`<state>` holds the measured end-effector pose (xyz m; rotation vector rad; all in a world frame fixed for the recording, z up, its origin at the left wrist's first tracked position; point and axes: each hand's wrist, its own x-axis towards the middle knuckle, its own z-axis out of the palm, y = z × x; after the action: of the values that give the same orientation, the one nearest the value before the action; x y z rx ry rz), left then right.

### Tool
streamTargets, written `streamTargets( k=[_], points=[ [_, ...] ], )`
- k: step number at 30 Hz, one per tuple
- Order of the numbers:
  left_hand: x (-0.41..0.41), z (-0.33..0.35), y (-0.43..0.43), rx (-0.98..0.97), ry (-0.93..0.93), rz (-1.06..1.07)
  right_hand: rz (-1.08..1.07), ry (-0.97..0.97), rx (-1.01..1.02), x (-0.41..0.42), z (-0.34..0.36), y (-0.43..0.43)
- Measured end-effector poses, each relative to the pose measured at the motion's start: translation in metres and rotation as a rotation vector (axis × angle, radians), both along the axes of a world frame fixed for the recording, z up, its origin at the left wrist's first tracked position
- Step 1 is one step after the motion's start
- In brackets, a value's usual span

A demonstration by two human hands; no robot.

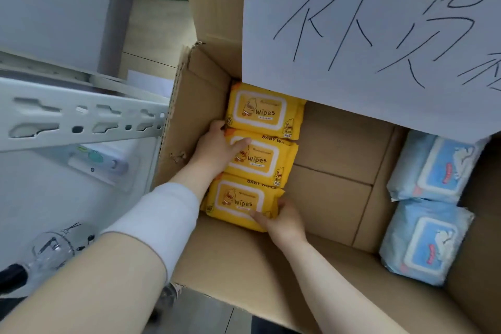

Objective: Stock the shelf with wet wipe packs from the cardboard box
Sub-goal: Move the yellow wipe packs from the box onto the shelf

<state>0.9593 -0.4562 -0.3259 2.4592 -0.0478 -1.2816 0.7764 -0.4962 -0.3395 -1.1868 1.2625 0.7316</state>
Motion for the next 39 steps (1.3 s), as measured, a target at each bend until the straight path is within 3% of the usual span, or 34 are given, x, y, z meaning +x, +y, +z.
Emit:
streamTargets(
  k=[6, 9, 13, 17, 26, 33, 39],
  points=[
    [-0.006, -0.001, -0.009, 0.083, -0.083, -0.109, -0.029, -0.060, 0.091, 0.016, -0.005, 0.006],
    [-0.012, -0.005, -0.013, 0.120, -0.113, -0.052, -0.105, -0.093, 0.134, 0.011, -0.003, 0.007],
    [-0.007, -0.008, -0.009, 0.206, 0.005, -0.019, -0.222, -0.146, 0.148, -0.010, 0.010, 0.000],
    [-0.001, -0.005, -0.004, 0.104, 0.180, -0.015, -0.245, -0.165, 0.148, -0.038, 0.027, -0.022],
    [-0.030, 0.039, 0.010, -0.182, 0.105, 0.161, -0.303, -0.172, 0.064, -0.086, 0.072, -0.075],
    [-0.067, 0.131, 0.041, -0.333, -0.087, 0.392, -0.253, -0.256, -0.054, -0.103, 0.142, -0.089],
    [-0.124, 0.291, 0.088, -0.565, -0.328, 0.497, -0.095, -0.423, -0.023, -0.121, 0.251, -0.093]
  ],
)
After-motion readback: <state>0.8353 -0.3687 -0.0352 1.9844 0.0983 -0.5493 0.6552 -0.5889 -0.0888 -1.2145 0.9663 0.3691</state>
